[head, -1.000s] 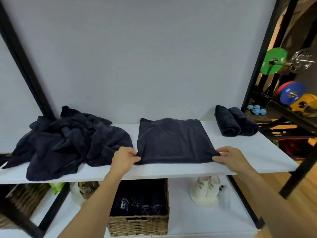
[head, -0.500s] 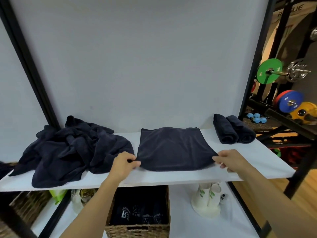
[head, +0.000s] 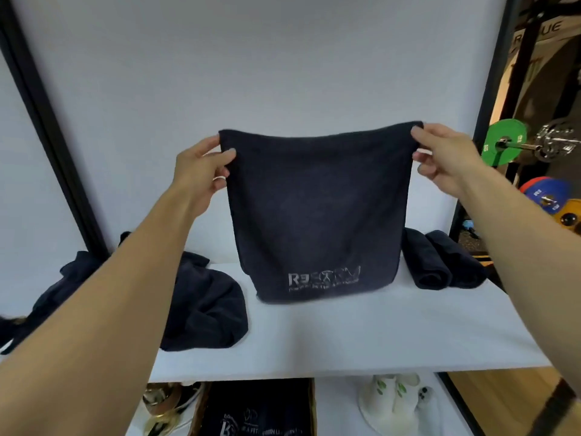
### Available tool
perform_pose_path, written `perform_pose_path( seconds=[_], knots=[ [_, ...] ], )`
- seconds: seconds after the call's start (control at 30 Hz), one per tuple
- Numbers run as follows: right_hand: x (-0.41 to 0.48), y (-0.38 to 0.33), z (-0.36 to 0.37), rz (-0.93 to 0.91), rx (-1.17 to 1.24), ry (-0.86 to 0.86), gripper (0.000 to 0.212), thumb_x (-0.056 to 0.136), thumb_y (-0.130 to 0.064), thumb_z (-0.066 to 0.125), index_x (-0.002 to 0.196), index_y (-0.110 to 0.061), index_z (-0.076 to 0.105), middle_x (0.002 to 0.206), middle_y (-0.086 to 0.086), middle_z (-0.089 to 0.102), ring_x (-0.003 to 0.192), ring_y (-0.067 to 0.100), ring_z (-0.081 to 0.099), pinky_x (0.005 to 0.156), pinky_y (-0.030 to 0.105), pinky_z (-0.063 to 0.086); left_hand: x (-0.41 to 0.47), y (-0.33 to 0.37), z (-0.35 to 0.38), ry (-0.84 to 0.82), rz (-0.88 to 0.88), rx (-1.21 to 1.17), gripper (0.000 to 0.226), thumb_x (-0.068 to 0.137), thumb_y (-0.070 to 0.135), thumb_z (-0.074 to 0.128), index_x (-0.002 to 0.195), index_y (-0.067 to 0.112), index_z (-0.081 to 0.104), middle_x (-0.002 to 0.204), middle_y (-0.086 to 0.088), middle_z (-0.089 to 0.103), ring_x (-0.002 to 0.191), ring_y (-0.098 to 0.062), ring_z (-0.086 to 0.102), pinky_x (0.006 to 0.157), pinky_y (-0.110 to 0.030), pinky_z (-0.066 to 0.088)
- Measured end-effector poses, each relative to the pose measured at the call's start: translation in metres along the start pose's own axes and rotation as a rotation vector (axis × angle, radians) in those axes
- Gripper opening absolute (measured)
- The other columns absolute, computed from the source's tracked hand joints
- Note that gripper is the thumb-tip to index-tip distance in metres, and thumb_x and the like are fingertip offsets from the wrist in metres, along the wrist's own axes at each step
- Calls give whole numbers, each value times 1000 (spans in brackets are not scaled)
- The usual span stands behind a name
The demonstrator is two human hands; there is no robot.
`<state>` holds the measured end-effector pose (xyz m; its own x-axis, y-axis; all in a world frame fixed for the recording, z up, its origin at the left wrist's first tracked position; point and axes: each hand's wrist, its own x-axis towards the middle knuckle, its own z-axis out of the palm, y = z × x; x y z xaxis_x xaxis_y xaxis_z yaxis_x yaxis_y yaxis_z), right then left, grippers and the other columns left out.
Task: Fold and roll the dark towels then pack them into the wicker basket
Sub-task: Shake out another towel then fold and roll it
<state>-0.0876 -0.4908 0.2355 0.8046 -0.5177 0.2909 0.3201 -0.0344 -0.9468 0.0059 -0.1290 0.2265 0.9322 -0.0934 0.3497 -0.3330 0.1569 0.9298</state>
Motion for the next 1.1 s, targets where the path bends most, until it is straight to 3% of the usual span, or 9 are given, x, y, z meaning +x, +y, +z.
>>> perform_pose_path(
  seconds=[0.13,0.2,0.3,0.37,0.43,0.53,0.63,0.8,1.1],
  knots=[
    [23,-9,3,-72,16,-113,20,91,-20,66,106,-31,72,90,-10,67,62,6,47,44,18,30,20,11,1,-40,77,181,42,86,3,67,124,21,66,81,-2,63,59,-11,46,54,-22,39],
    [33,-10,4,-97,-30,-117,24,91,-18,65,111,-29,72,91,-10,68,60,6,46,44,18,29,28,13,2,0,120,234,27,86,4,67,107,19,73,81,-2,63,59,-10,46,56,-23,38],
    [48,-9,4,-112,-88,-20,12,88,-17,68,99,-21,72,86,-6,65,56,6,43,46,20,27,42,14,5,66,154,300,11,86,7,68,86,17,72,80,-1,65,63,-10,52,60,-23,41],
    [57,-10,1,-105,-123,22,3,87,-21,71,89,-22,71,83,-7,63,55,7,41,49,21,28,52,14,7,108,140,291,4,86,10,71,88,12,70,84,-2,67,68,-13,60,66,-25,49],
    [66,-10,-2,-105,-149,39,5,85,-27,72,86,-23,71,82,-7,62,55,7,40,49,21,29,61,14,9,146,116,214,11,84,11,74,92,10,66,87,-6,67,68,-15,63,72,-25,56],
    [80,-10,-4,-97,-144,34,8,84,-30,72,87,-22,71,80,-6,60,53,8,38,44,20,29,72,14,14,184,118,134,15,81,9,76,88,14,63,86,-6,66,62,-15,58,69,-23,55],
    [96,-11,-4,-42,-131,12,6,87,-26,71,86,-20,70,80,-4,62,54,8,45,42,18,30,85,12,20,163,135,95,19,81,6,75,97,14,68,85,-6,66,66,-12,60,71,-21,54],
    [123,-13,4,0,-142,-23,4,90,-20,68,86,-20,67,89,-4,68,68,9,63,48,18,37,113,8,29,137,192,241,24,79,0,74,99,14,73,96,-6,68,91,-15,68,81,-19,55],
    [102,-15,-3,-110,-146,-39,5,90,-25,66,86,-26,65,91,-9,66,71,7,60,59,21,41,101,13,21,189,323,395,13,79,13,78,91,16,74,87,-4,72,84,-15,68,82,-24,57]
  ],
)
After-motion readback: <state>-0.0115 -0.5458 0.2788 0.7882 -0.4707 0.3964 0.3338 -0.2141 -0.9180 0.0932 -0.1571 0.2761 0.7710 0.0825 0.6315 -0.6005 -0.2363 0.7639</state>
